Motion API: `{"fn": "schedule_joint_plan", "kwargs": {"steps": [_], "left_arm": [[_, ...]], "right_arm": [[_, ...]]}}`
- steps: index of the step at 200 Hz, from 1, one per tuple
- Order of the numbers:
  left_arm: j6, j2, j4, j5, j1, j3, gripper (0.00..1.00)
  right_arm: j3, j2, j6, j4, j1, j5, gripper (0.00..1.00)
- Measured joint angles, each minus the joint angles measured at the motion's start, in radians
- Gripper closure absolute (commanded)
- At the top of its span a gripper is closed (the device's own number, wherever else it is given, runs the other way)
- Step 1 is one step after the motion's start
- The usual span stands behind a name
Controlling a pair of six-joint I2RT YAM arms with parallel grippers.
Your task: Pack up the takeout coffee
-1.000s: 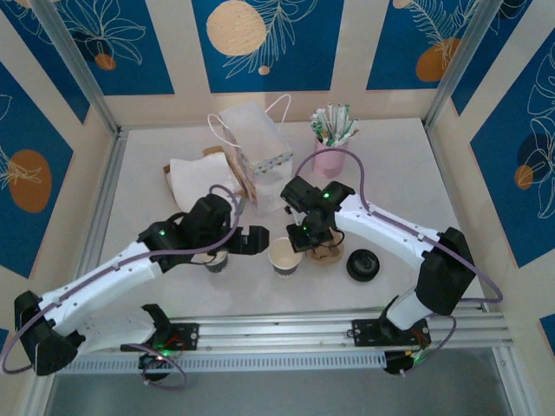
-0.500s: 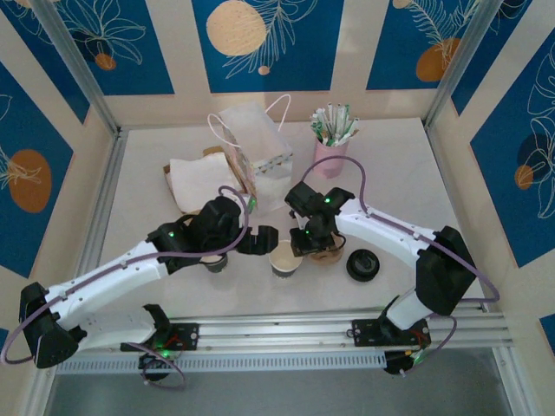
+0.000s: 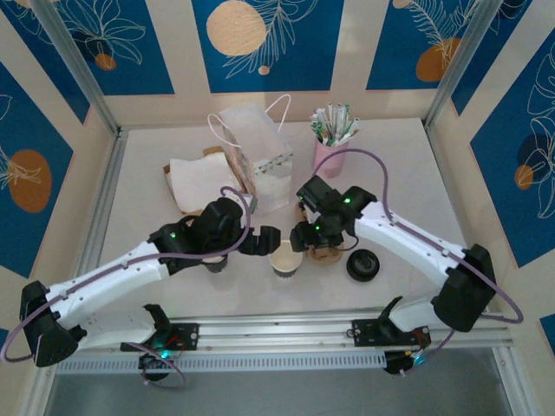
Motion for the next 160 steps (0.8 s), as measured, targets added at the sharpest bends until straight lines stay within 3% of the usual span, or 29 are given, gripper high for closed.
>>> {"fn": "schedule_joint_plan", "kwargs": {"steps": [37,95,160], "left_arm": [[0.018,0.042,0.002,-0.003,-0.013,0.027,0.00],[0.023,0.100,0.029,0.001,-0.028,0.046,0.00],[0.048,0.130,0.037,0.008,-0.031,0.048,0.00]], "right_arm": [[-0.085,-0.141,0.041,0.000,-0.140,0.043,0.00],[-0.227,-0.223,0.189,-0.032,-0.352,0.121,0.01],[-0.336,-0.281,0.298,-0.062,-0.368,0.150,0.01]]}}
